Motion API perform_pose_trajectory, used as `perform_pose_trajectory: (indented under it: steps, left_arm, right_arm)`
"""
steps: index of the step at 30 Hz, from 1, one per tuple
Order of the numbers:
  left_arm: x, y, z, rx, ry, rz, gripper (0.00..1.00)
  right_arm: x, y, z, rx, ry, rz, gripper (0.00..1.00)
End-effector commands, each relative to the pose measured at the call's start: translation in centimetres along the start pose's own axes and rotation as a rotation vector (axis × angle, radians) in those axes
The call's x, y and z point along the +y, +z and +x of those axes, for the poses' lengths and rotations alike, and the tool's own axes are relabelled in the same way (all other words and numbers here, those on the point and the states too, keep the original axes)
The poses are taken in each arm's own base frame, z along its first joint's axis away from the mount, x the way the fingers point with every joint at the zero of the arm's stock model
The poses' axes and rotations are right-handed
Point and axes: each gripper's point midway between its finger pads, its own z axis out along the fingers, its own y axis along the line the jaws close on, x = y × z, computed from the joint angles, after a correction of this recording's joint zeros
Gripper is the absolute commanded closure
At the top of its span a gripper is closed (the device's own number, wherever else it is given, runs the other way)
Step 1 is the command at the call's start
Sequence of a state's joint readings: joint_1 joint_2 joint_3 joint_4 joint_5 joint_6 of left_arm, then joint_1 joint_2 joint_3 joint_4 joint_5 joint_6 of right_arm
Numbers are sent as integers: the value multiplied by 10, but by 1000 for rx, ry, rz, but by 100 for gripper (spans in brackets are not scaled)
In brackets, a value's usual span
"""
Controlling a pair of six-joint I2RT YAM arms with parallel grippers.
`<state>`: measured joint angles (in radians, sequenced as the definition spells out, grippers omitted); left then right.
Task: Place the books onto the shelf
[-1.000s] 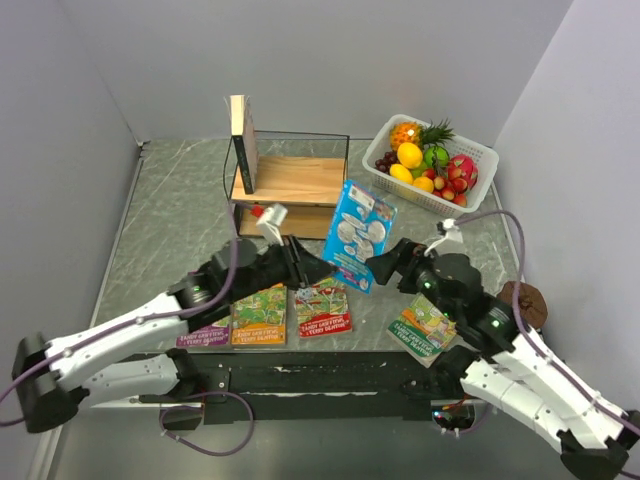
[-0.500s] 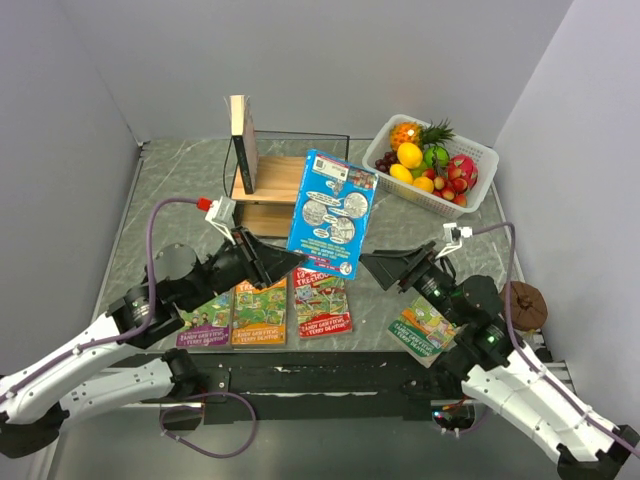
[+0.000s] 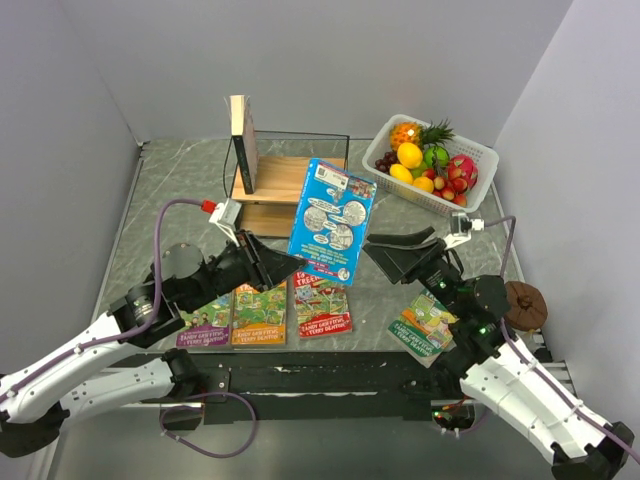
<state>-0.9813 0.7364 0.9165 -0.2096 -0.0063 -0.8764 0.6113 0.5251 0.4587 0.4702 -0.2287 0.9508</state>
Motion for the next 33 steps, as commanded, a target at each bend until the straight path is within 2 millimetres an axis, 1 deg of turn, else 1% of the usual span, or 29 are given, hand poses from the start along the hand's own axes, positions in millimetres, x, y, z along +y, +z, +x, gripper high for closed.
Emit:
perform_pose_trajectory:
  steps: [1,4,5,6,7,9,10,11,13,15,16,17,18,19,20,21,22,23,24,25,26,27,28,29,30,31,32,33]
  left_arm:
    - [-43,-15,-43,-143,9,128,99]
    - [-54,-17,-45,-149,3,186,99]
    - [-58,-18,-41,-133,4,215,99]
    - [-63,-20,-42,-136,-3,244,99]
    - [-64,-21,-40,-126,-4,252,99]
    - [-76,-25,-40,-124,-8,317,99]
    - [-78,-27,-38,-115,-6,335,99]
    - [-79,-27,-35,-107,-6,350,99]
    - [-88,-31,-32,-88,-11,401,99]
    - [-92,-33,-25,-57,-13,433,99]
    - [-93,-33,-25,-52,-12,443,99]
    - [-92,-31,-21,-39,-15,443,99]
    - [-91,-30,-18,-30,-18,444,99]
    - [-90,-29,-17,-23,-17,443,99]
    - [-88,-29,-15,-17,-16,441,99]
    - [-87,-28,-13,-11,-12,437,99]
    - [-86,-26,-11,0,-10,432,99]
    - [-83,-24,-8,6,-9,425,99]
    - [-82,-24,-7,7,-10,422,99]
    - [-79,-22,-8,-1,-13,410,99]
    - [-75,-21,-7,-2,-14,396,98]
    - [-74,-22,-8,-10,-3,387,95]
    - [-70,-23,-10,-18,6,367,81]
    - [-71,-25,-21,-60,15,341,71]
    - [-62,-28,-20,-55,47,290,63]
    - [-59,-30,-26,-74,65,258,46]
    - [-63,-36,-44,-133,78,230,38]
    - [-52,-41,-45,-135,114,165,31]
  right_arm:
    - [22,4,-16,-18,-38,-37,1]
    - [14,10,-8,19,-15,-24,1]
    - [12,11,-5,21,-6,-29,1]
    - [11,12,-4,23,7,-32,1]
    - [7,14,-1,31,12,-28,1]
    - [5,17,0,38,19,-33,1]
    - [2,19,3,53,23,-35,1]
    - [3,20,0,44,21,-46,1]
    - [0,24,0,50,31,-59,0]
    - [13,24,-5,46,25,-149,1]
    - [12,27,-3,58,30,-169,1]
    - [25,26,-6,65,7,-243,1]
    - [32,27,-6,77,18,-281,3]
    - [29,31,-2,105,28,-298,6]
    - [36,31,-2,120,23,-346,9]
    - [58,26,-4,143,17,-448,14]
    - [53,31,0,170,36,-466,16]
    - [58,31,2,189,46,-504,22]
    - [77,23,-1,201,45,-603,25]
    - [69,28,3,221,79,-604,28]
    - [70,27,3,232,94,-625,36]
    - [72,27,2,246,126,-640,40]
    - [66,28,7,272,133,-627,46]
    - [65,29,8,283,131,-620,59]
    - [63,30,9,291,115,-608,65]
    - [60,29,12,322,112,-579,72]
    - [58,29,14,338,104,-565,82]
    - [59,30,14,352,66,-562,88]
